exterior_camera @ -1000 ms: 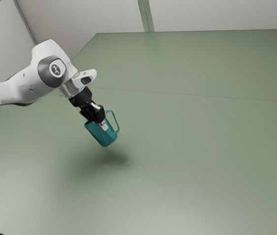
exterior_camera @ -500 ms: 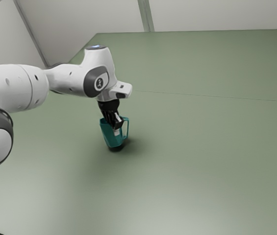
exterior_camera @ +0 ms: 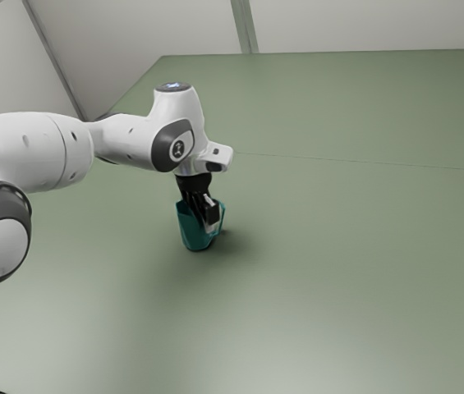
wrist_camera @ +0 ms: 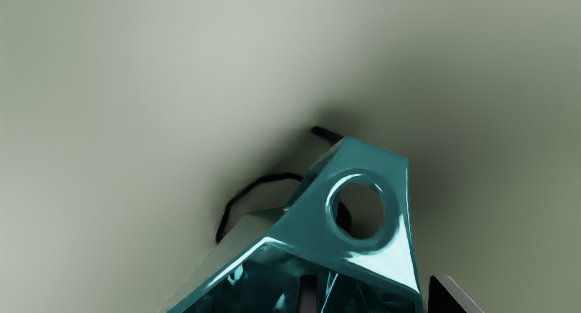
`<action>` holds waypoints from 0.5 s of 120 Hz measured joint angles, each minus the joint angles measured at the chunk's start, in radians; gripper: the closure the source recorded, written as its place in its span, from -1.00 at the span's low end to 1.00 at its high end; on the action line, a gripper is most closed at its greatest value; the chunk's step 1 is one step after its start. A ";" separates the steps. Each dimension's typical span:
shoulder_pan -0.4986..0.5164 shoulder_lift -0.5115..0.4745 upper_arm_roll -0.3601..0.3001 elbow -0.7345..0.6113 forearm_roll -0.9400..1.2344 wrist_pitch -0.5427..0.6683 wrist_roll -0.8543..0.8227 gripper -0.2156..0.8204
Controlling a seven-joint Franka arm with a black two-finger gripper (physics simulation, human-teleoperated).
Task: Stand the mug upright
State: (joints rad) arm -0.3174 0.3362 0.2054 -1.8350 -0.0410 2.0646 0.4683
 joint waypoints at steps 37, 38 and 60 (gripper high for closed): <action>-0.008 -0.026 0.002 0.003 0.010 0.003 -0.010 -0.42; -0.008 -0.028 0.002 0.003 0.011 0.003 -0.010 -0.43; -0.014 -0.092 0.002 0.005 0.020 -0.003 -0.015 -0.52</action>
State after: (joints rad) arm -0.3314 0.2445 0.2071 -1.8301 -0.0208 2.0614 0.4533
